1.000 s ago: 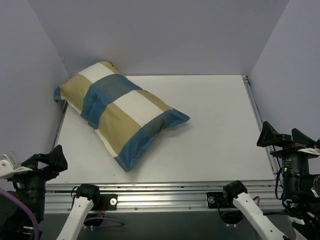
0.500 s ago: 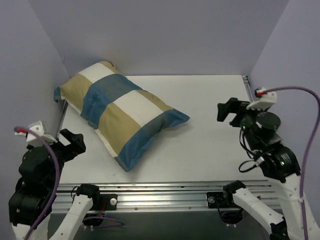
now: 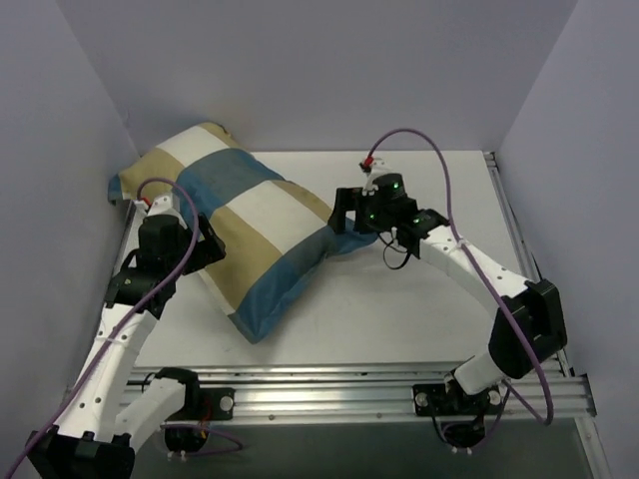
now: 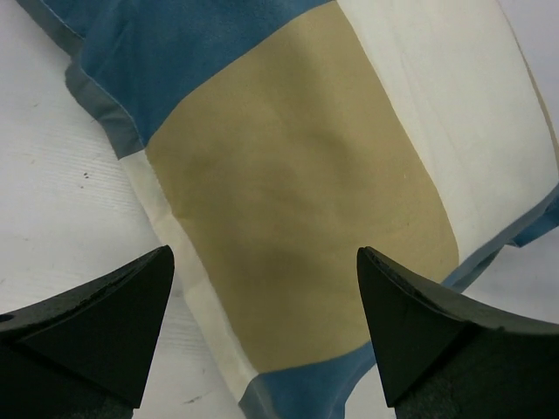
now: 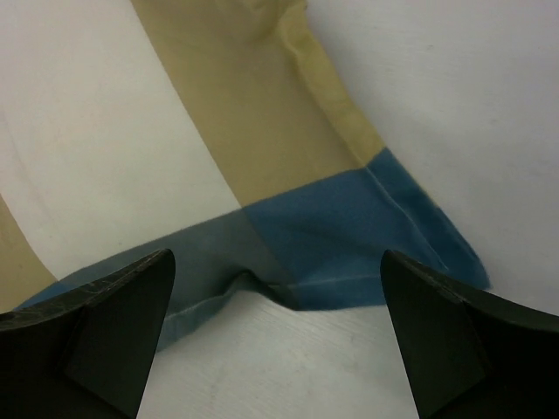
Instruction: Remove the pillowcase from the pillow
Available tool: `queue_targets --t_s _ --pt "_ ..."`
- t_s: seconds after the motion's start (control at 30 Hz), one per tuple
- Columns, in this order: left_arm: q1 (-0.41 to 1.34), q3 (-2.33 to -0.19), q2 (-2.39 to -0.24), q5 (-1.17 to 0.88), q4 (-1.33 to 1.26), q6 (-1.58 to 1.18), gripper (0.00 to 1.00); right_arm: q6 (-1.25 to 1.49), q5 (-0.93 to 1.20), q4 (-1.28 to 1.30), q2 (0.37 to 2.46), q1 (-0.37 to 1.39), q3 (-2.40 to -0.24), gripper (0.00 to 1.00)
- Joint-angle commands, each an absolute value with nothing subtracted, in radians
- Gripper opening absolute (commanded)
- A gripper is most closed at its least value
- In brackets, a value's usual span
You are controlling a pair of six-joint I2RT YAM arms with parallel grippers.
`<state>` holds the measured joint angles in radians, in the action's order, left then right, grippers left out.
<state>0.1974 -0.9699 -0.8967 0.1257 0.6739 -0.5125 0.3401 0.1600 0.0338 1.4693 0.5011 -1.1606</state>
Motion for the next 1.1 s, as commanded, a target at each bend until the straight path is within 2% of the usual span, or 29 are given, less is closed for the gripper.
queue_targets --t_s 0.0,0.27,0.33,0.37,0.4,0.43,0.5,0.57,0.8,0.93,1.03,1.07 --pt "0.199 -0.931 -0.965 0.106 0.447 -0.578 0.94 0.302 0.242 -0.136 1.578 0.541 -1.259 1.00" --pt "0.195 -0.879 -1.178 0.126 0.311 -0.606 0.94 0.321 0.307 -0.302 1.811 0.574 -1.270 1.00" --pt "0.199 -0.884 -1.207 0.123 0.304 -0.606 0.94 0.322 0.313 -0.307 1.807 0.581 -1.224 0.82" --pt "0.205 -0.887 -1.235 0.117 0.301 -0.606 0.94 0.328 0.316 -0.304 1.787 0.590 -1.204 0.69" --pt "0.207 -0.885 -1.245 0.112 0.299 -0.606 0.94 0.331 0.318 -0.302 1.773 0.598 -1.181 0.41" --pt "0.212 -0.885 -1.256 0.098 0.298 -0.606 0.94 0.336 0.318 -0.299 1.754 0.606 -1.157 0.30" --pt "0.231 -0.876 -1.276 0.087 0.293 -0.609 0.94 0.342 0.301 -0.293 1.680 0.636 -1.068 0.12" --pt "0.248 -0.867 -1.281 0.077 0.293 -0.611 0.94 0.353 0.282 -0.259 1.590 0.661 -0.978 0.00" --pt "0.423 -0.805 -1.186 0.074 0.351 -0.655 0.94 0.460 0.213 -0.115 1.215 0.758 -0.718 0.00" --pt "0.613 -0.773 -1.068 0.147 0.454 -0.719 0.94 0.509 0.221 0.024 0.987 0.805 -0.658 0.00" --pt "0.641 -0.784 -0.982 0.178 0.523 -0.753 0.94 0.497 0.236 0.124 0.895 0.807 -0.682 0.14" --pt "0.643 -0.793 -0.964 0.184 0.535 -0.753 0.94 0.492 0.227 0.141 0.879 0.807 -0.699 0.32"
